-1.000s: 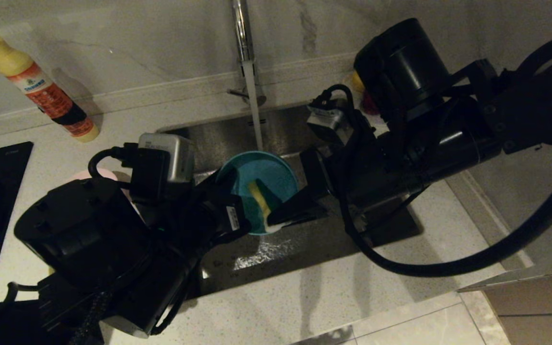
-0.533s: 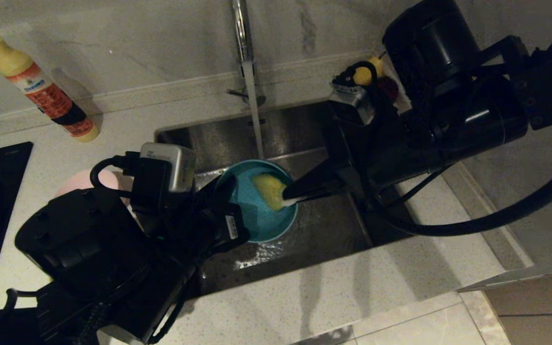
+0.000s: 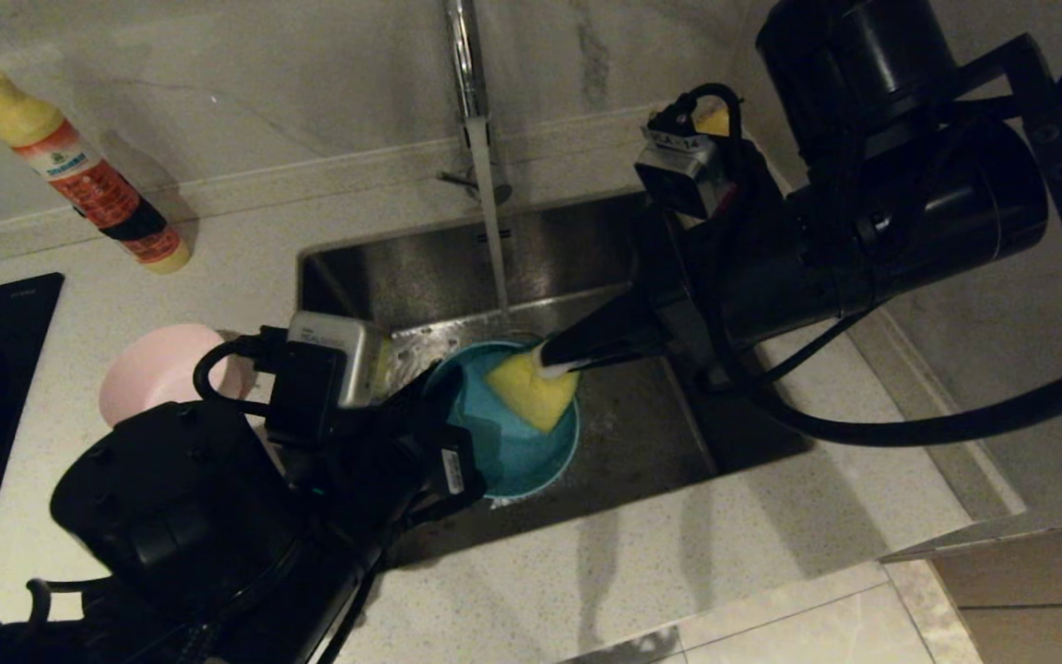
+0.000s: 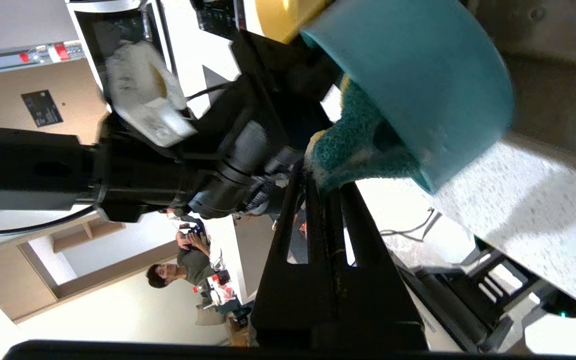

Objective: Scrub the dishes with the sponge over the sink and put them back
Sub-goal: Wipe the bowl

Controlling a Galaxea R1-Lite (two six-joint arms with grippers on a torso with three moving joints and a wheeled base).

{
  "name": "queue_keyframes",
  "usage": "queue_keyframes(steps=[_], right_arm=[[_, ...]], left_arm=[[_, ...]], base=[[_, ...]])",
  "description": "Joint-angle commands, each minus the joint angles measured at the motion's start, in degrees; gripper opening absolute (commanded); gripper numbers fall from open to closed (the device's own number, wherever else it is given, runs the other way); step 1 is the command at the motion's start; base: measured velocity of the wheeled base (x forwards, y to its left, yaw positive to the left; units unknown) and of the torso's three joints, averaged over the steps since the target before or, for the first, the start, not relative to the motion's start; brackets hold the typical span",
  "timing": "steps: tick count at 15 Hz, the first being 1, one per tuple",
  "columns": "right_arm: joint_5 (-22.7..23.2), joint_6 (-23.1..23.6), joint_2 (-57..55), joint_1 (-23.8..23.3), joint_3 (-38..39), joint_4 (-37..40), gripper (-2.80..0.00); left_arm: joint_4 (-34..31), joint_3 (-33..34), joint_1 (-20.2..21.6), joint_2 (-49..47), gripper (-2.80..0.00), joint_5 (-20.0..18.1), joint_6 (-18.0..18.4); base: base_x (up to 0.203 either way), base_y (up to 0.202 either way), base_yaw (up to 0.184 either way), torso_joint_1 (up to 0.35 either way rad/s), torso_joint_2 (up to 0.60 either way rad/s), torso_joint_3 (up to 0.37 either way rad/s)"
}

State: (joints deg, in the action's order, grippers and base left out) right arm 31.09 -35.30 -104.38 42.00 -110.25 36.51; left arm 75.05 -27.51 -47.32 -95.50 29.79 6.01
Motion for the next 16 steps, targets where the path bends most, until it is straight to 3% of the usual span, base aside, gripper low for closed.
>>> queue_keyframes(steps=[1,16], right_arm=[[0.28,-0.03,-1.01,1.11,0.34,-0.04,-2.80],[0.20,1.47,-1.36,5.47,9.35,-0.21,-2.80]], left_arm=[[0.45,0.31,-0.14,-0.30,-2.80,0.14,-0.03],[0.54,-4.01,0.21,0.23,-2.80,0.35,-0.65]], base=[[0.000,0.000,0.000,0.000,0.00,0.000],[0.000,0.000,0.000,0.000,0.00,0.000]])
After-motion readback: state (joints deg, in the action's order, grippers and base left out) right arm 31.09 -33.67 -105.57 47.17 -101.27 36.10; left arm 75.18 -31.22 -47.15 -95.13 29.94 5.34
